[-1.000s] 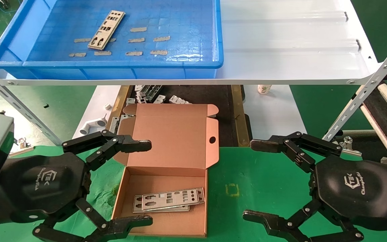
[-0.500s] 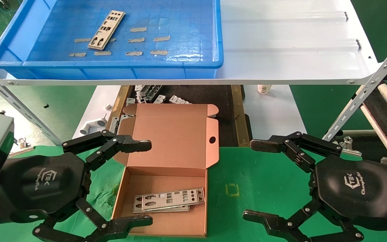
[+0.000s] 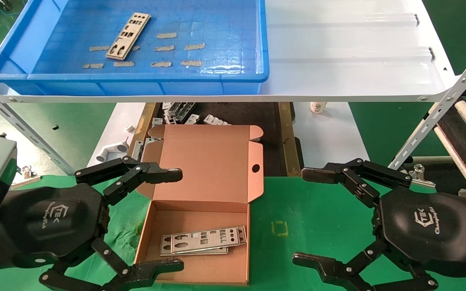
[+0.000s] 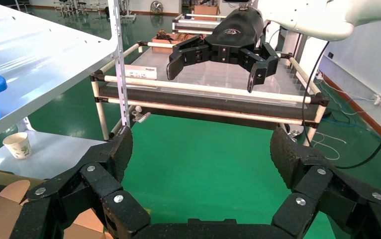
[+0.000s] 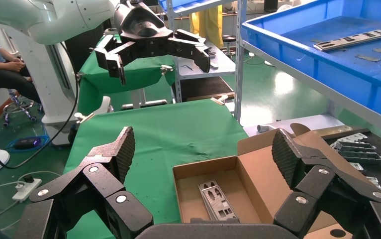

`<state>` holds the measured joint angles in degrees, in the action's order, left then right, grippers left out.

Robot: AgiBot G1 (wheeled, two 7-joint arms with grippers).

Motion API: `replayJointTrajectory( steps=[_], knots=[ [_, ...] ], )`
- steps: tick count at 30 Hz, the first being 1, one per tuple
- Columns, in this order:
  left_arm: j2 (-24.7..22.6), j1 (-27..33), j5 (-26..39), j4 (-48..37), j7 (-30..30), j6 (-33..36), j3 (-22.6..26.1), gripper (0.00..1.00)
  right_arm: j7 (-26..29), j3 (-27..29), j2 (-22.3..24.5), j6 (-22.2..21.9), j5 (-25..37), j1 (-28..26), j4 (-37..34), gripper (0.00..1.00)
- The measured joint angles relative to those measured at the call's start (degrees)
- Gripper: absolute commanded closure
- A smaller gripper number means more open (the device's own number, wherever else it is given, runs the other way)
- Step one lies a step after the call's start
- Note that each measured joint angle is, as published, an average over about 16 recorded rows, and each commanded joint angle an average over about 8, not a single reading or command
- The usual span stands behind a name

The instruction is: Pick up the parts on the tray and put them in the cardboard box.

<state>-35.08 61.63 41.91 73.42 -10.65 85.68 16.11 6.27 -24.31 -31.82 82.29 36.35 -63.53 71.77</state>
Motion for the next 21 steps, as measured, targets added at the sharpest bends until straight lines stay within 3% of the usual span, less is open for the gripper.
replayJointTrajectory(
  steps=[21],
  knots=[
    [0.00,0.00,0.00,0.00,0.00,0.00,0.00,0.00,0.00,0.00,0.00,0.00,0.00,0.00,0.00,0.00]
  ],
)
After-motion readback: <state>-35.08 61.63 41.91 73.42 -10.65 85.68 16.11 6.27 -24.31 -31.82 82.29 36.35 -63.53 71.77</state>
